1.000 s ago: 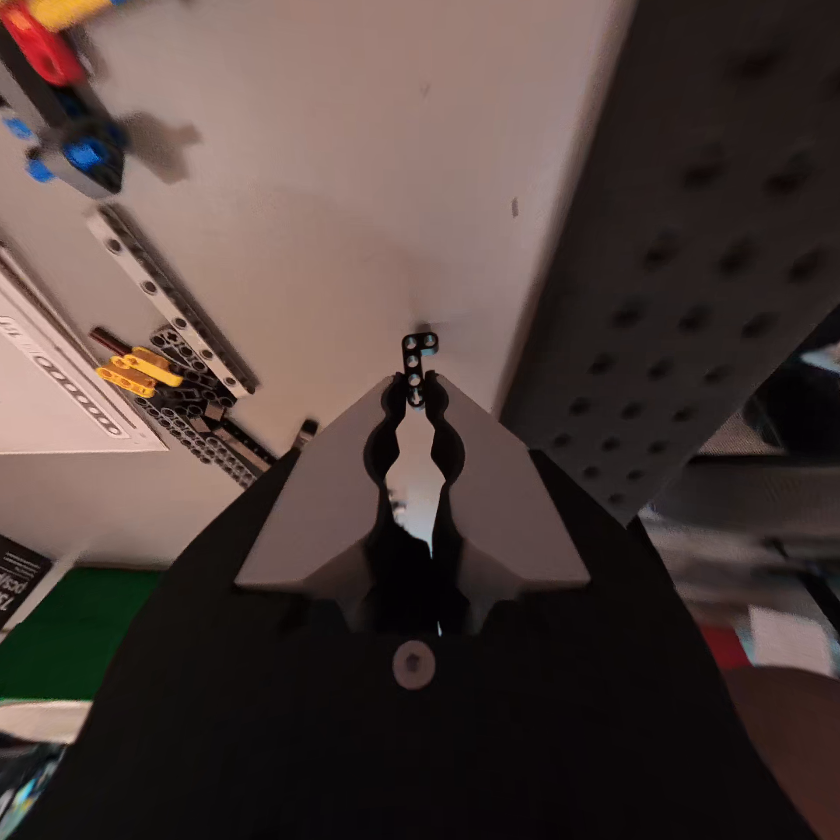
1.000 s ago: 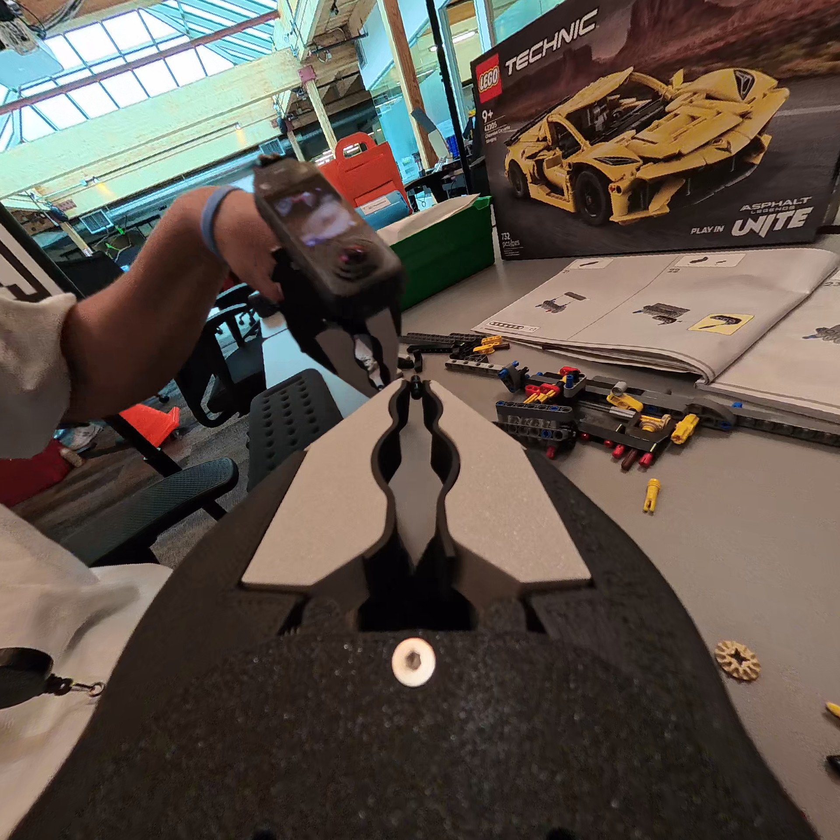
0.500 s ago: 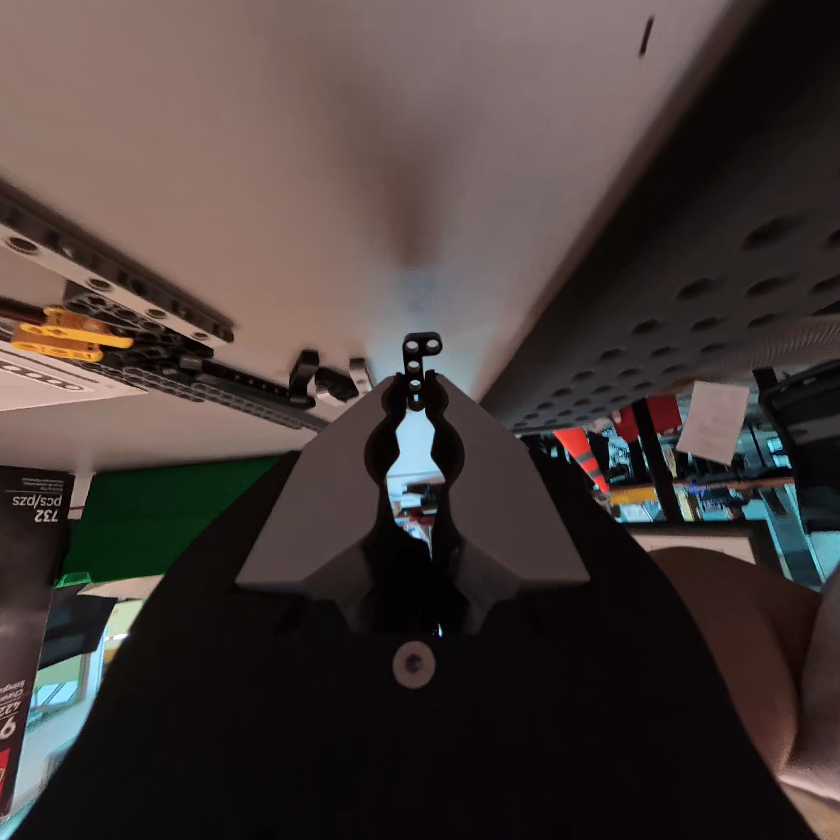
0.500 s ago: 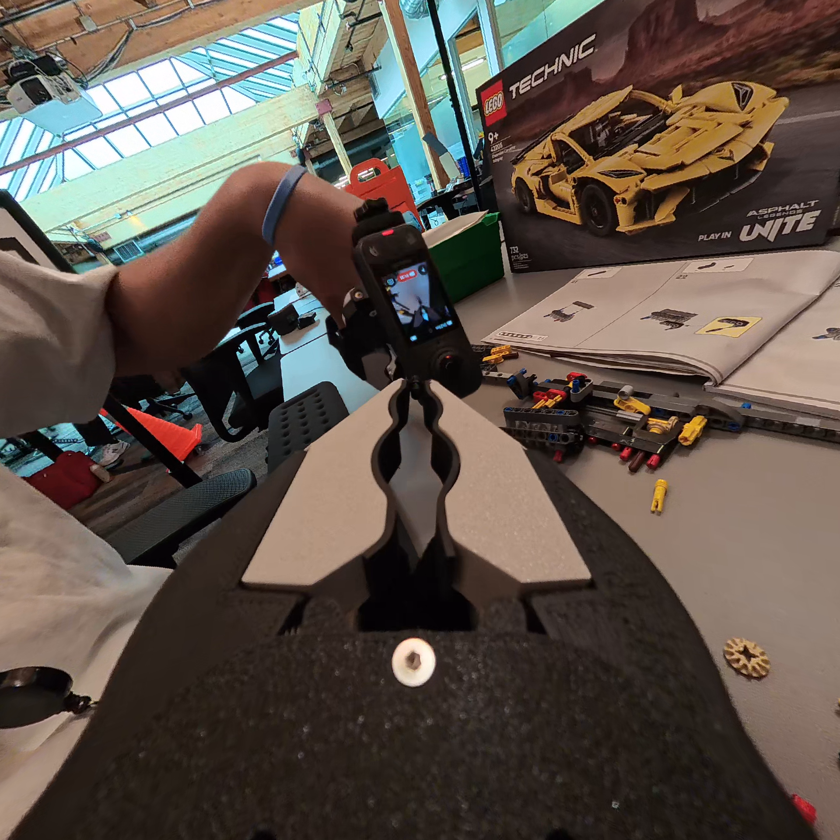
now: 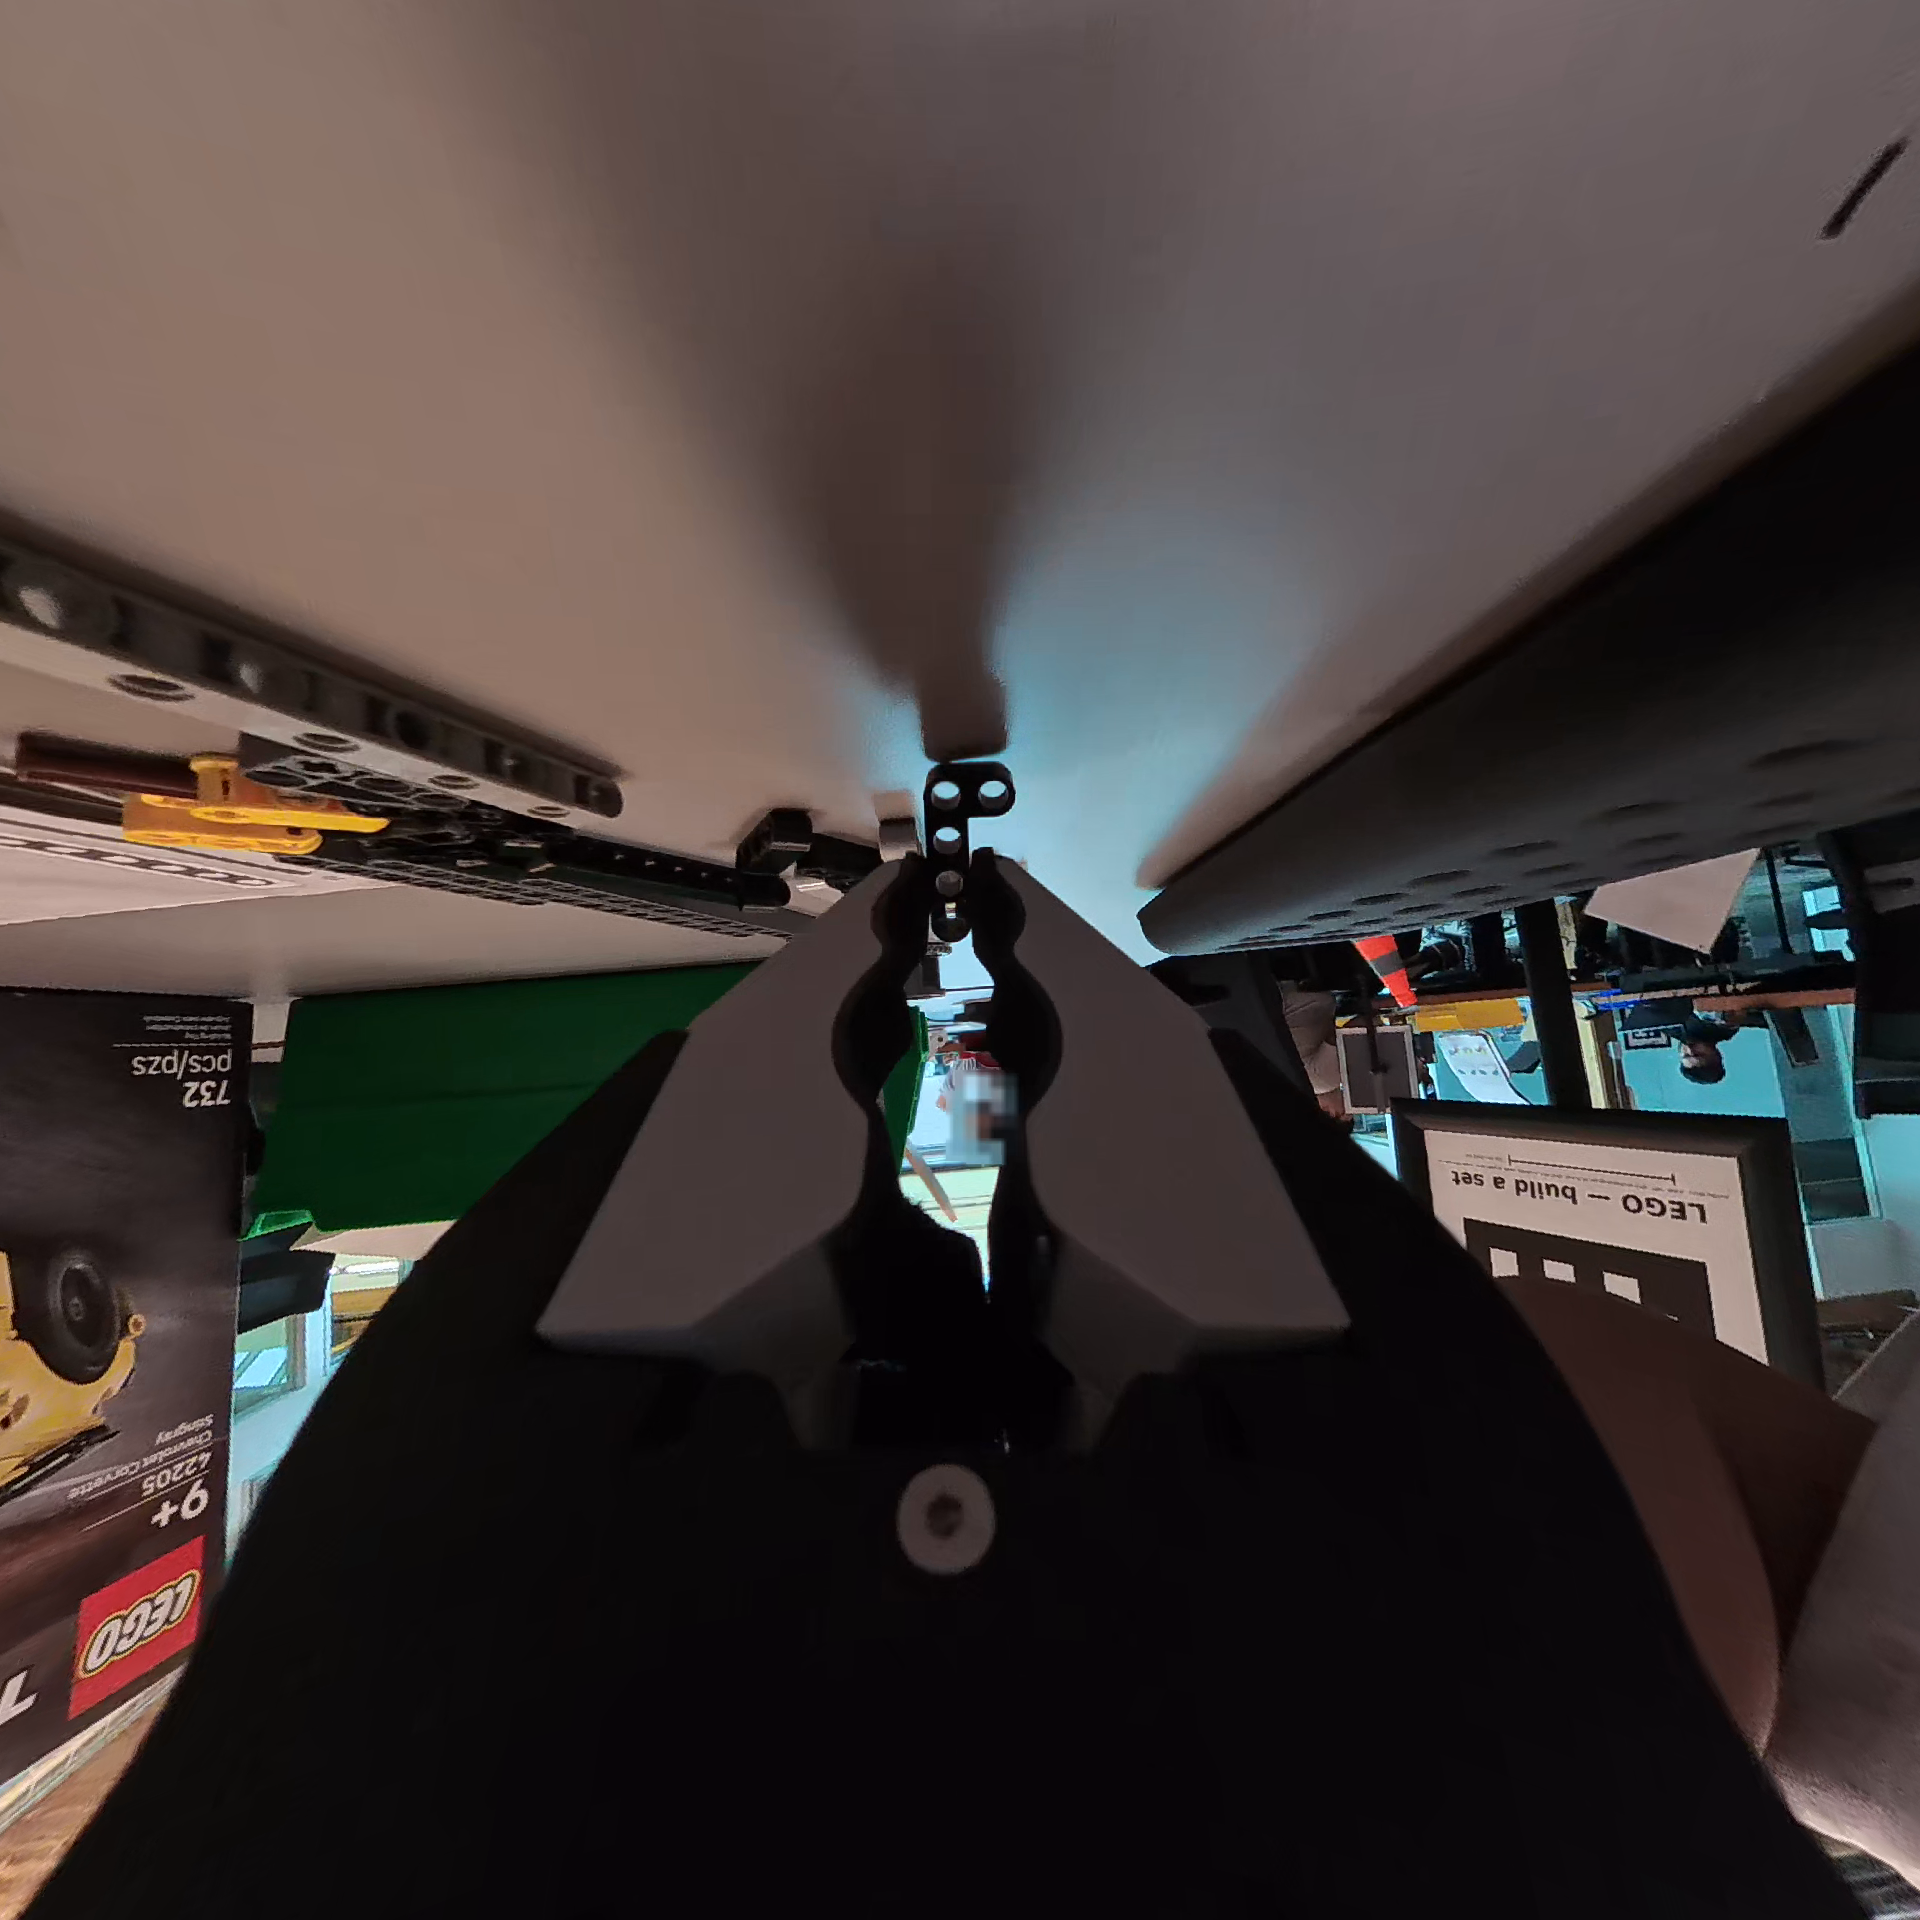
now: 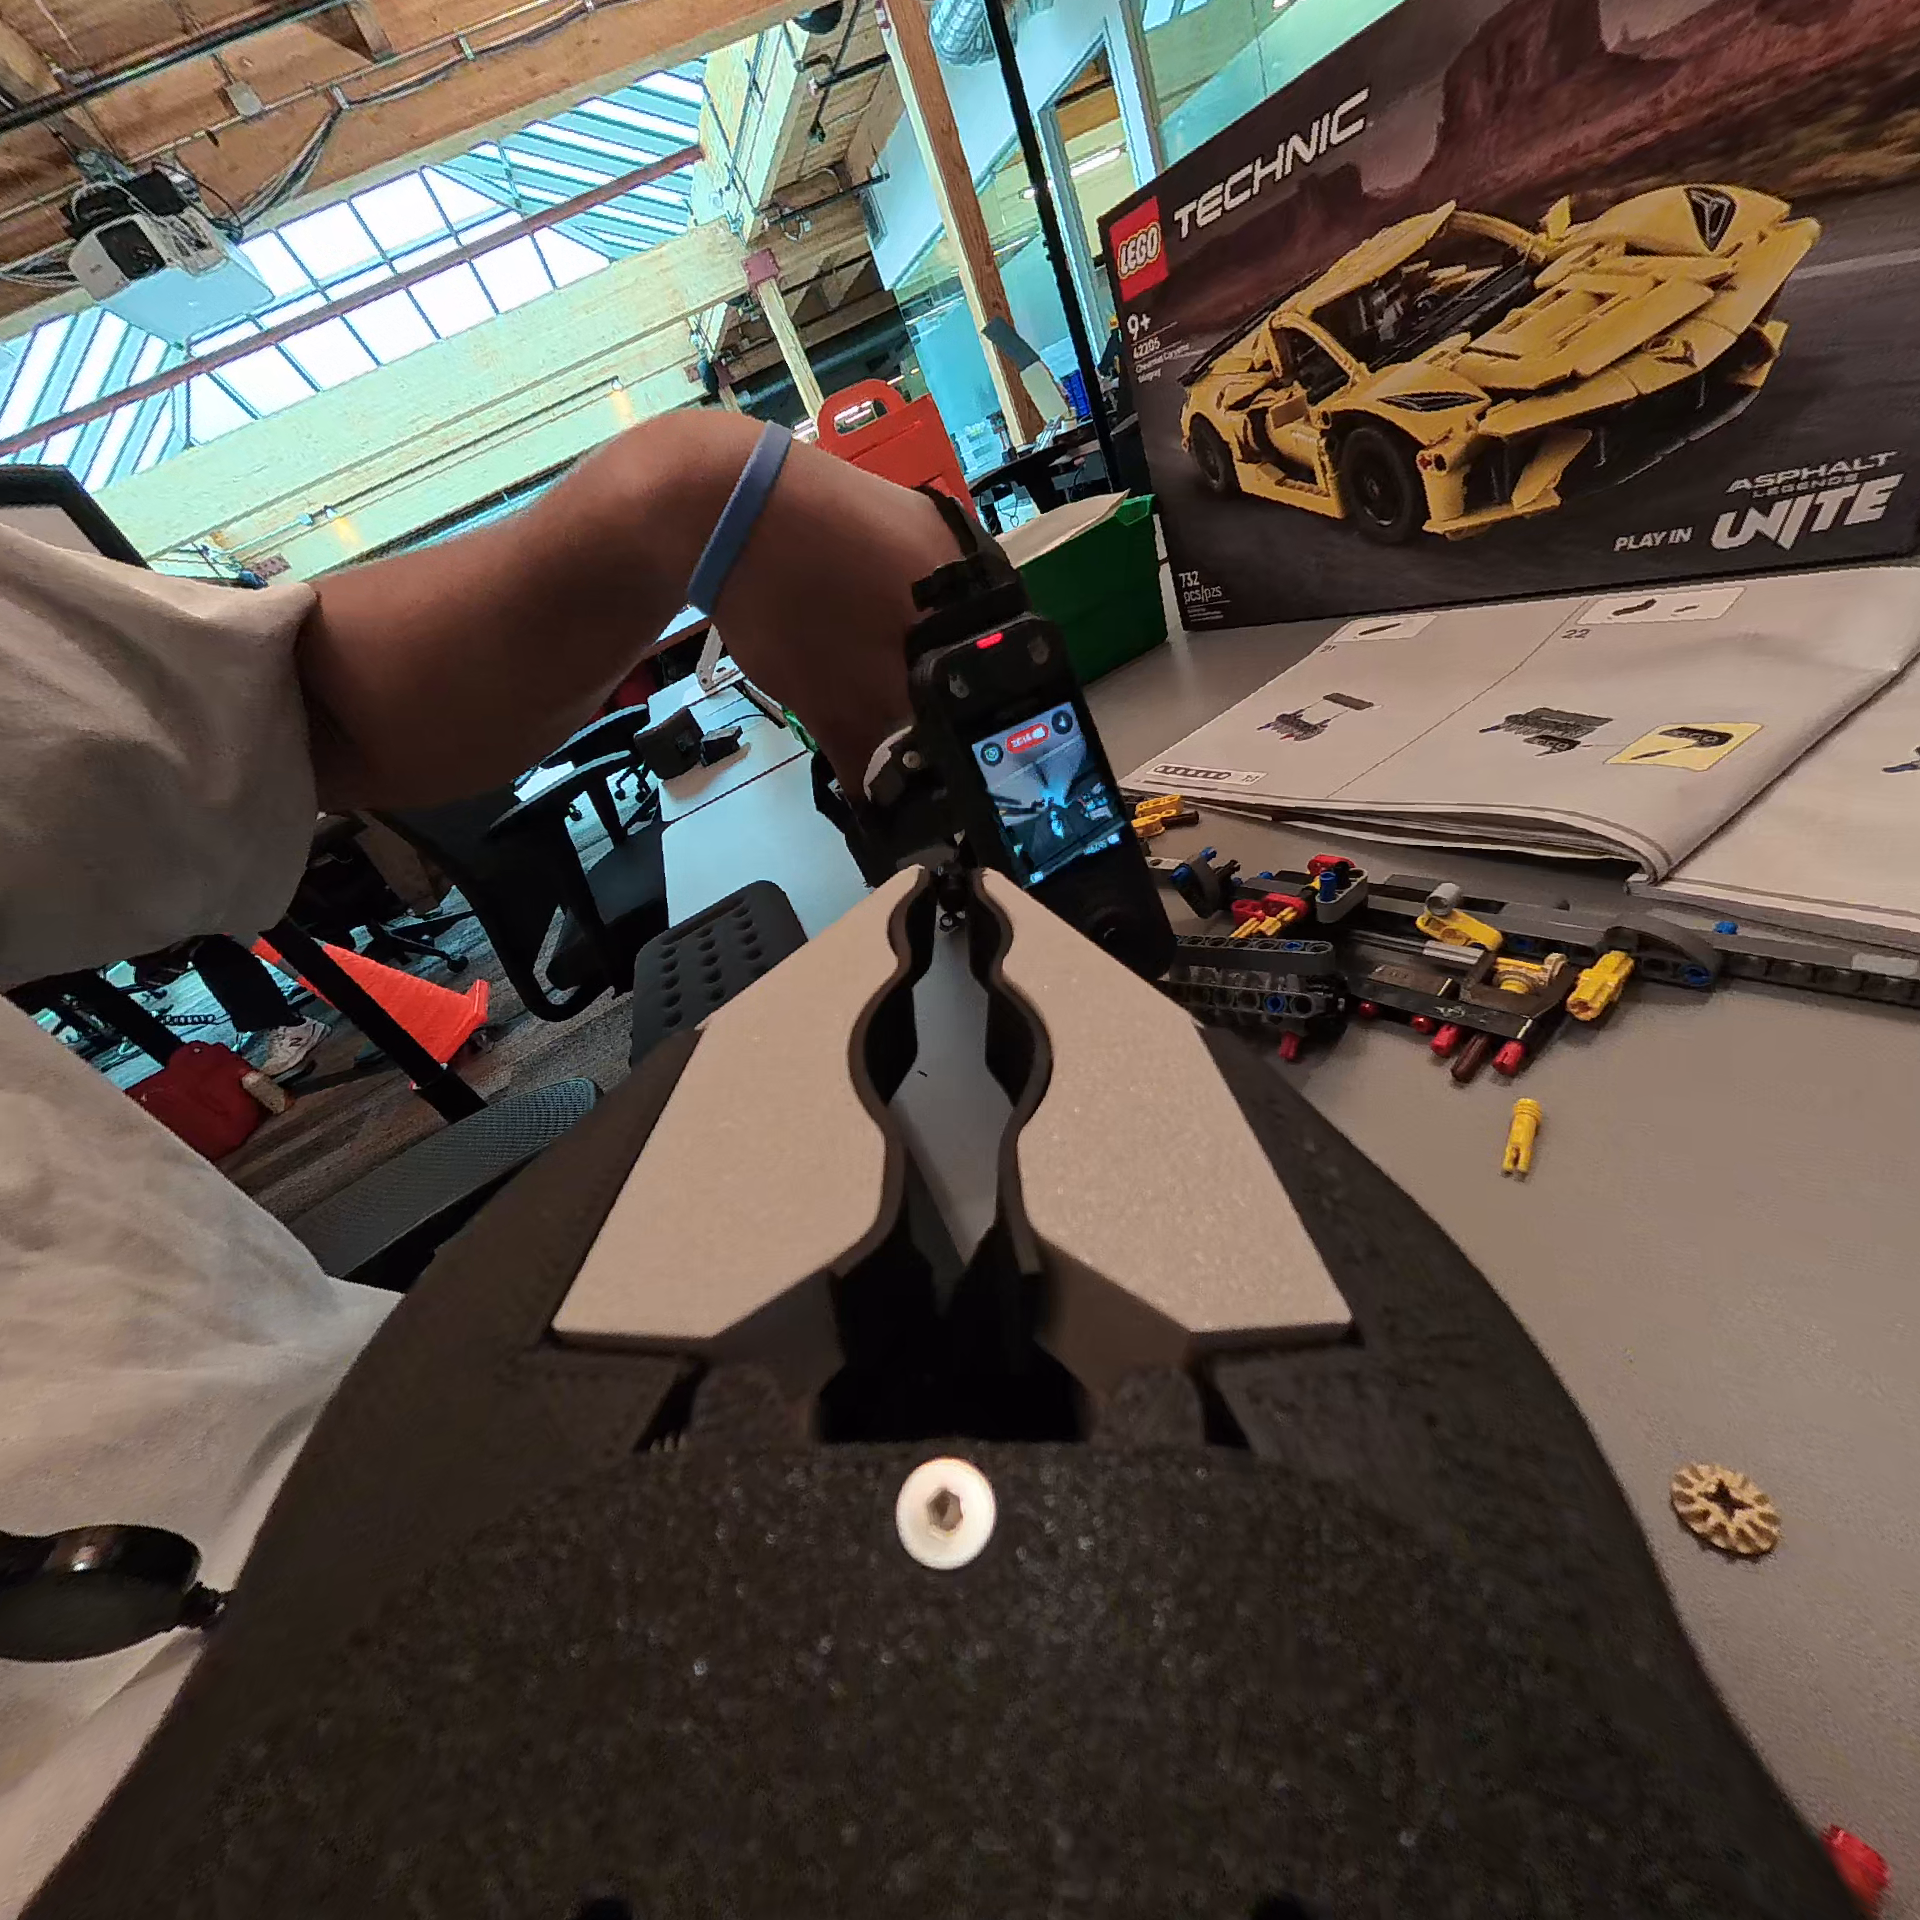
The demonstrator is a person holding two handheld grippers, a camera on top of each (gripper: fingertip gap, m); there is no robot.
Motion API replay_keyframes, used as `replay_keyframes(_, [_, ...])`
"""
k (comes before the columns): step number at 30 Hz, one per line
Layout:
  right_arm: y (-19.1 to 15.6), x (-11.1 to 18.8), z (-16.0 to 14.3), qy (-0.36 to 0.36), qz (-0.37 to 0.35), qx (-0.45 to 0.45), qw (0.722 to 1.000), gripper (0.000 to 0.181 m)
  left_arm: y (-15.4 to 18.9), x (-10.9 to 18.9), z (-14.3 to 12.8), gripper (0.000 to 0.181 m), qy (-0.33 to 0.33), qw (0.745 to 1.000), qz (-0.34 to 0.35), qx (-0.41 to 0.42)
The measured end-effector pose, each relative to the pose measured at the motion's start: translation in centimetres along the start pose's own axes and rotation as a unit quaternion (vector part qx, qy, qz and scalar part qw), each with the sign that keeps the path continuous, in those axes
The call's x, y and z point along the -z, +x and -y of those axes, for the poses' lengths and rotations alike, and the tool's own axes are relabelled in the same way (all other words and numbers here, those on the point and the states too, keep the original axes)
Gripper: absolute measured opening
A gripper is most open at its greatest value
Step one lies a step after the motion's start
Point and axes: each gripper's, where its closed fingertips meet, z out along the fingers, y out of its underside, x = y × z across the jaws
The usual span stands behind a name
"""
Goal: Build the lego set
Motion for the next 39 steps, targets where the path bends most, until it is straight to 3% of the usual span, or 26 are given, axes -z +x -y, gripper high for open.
replay_keyframes(8, [0.0, 0.0, 0.0, 0.000, 0.001, -0.002, 1.000, 0.005, 0.4, 0.5, 0.1, 0.009, 0.027, 1.000, -0.010, 0.004])
replay_keyframes(12, [-0.1, 0.1, 0.0, 0.002, 0.002, -0.004, 1.000, 0.005, 0.5, 2.1, -0.6, 0.017, 0.144, 0.988, -0.037, 0.030])
replay_keyframes(14, [-0.1, 0.2, 0.1, 0.004, 0.002, -0.005, 1.000, 0.005, 0.9, 3.2, -0.7, 0.021, 0.256, 0.963, -0.068, 0.053])
replay_keyframes(18, [-0.1, 0.2, 0.1, 0.007, 0.006, -0.010, 1.000, 0.005, 1.8, 2.8, -0.8, 0.015, 0.479, 0.868, -0.095, 0.094])
replay_keyframes(22, [-0.3, 0.1, 0.1, 0.005, 0.015, -0.013, 1.000, 0.005, 0.9, -0.9, 0.2, 0.011, 0.579, 0.804, 0.006, 0.132])
replay_keyframes(26, [-0.3, -0.2, -0.1, -0.003, 0.020, -0.015, 1.000, 0.005, -0.2, -1.3, 1.0, 0.012, 0.638, 0.755, 0.039, 0.148])
replay_keyframes(28, [-0.3, -0.3, -0.2, -0.005, 0.019, -0.014, 1.000, 0.005, -0.6, -0.9, 1.2, 0.013, 0.656, 0.739, 0.039, 0.146])
replay_keyframes(35, [-0.4, -0.3, -0.2, -0.006, 0.020, -0.011, 1.000, 0.005, -0.3, -0.1, 2.0, 0.007, 0.682, 0.722, 0.034, 0.111])
replay_keyframes(39, [-0.5, -0.4, -0.2, -0.008, 0.026, -0.011, 1.000, 0.005, -0.6, 0.1, 2.0, 0.017, 0.687, 0.719, 0.034, 0.097])
